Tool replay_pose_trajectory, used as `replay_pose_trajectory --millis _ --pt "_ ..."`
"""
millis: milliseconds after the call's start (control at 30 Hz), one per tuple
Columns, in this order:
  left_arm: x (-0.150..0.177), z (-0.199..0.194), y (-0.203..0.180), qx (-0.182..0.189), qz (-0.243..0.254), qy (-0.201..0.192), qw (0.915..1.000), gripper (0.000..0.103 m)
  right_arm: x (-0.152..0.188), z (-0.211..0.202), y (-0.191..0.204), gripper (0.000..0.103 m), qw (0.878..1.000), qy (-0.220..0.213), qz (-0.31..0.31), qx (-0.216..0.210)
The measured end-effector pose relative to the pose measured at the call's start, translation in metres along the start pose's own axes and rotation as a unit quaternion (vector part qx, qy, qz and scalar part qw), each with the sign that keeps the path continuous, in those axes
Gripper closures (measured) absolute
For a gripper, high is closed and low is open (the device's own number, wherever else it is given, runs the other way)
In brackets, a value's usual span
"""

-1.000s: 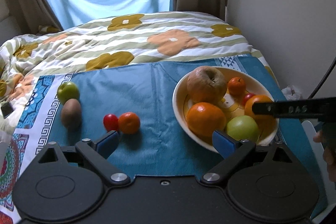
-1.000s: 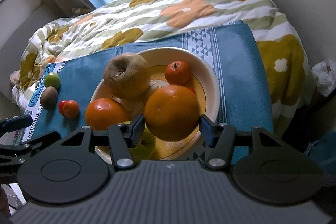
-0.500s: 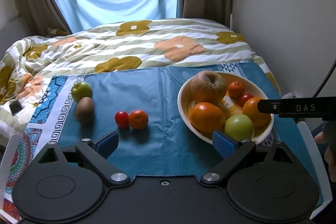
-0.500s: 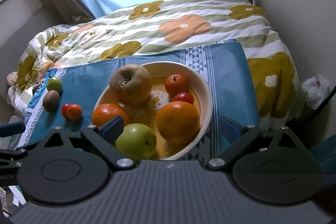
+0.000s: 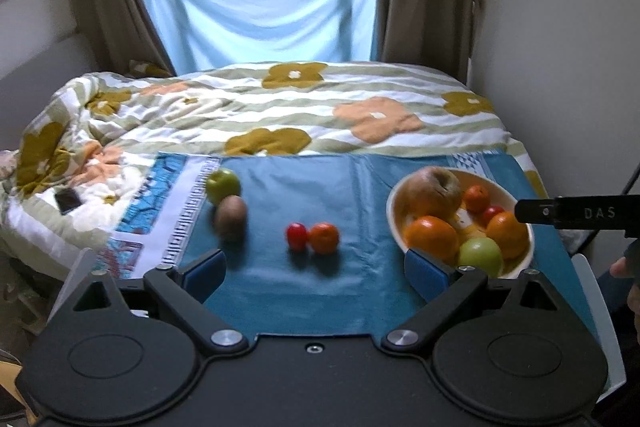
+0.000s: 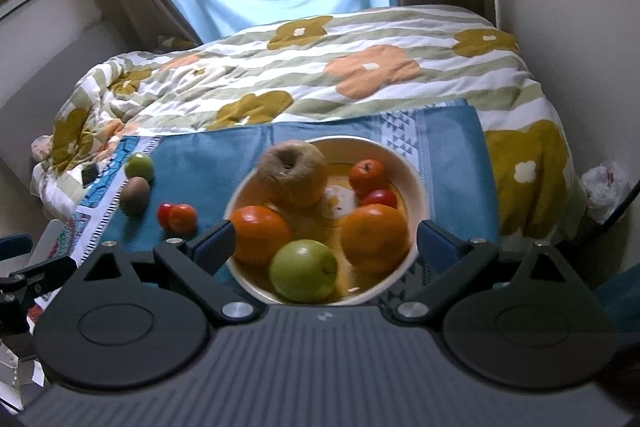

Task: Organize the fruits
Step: 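Move the left tool toward the brown kiwi while the right tool approaches the small tangerine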

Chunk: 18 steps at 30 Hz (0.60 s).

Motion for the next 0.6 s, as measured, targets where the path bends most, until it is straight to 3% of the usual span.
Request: replay_pose_trajectory --millis 367,600 --pt "-0.008 0.018 0.07 0.003 0.015 0.009 0.9998 0.005 0.006 0.008 0.063 0.0 1.0 -0.003 -0.021 0.004" --pt "-0.014 0.049 0.109 0.033 0.036 0.017 0.9987 0.005 0.018 0.031 0.109 0.0 1.0 0.004 -0.021 0.015"
Point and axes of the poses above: each gripper's, at about its wrist camera, not at the fingertips, and z roughly the way its jaws point, y to its left, x to its underside, the point moved 4 cm from there along z, roughly the way its jaws point, and after that the axes turned 15 degrees about z, right-handed, at the moved point
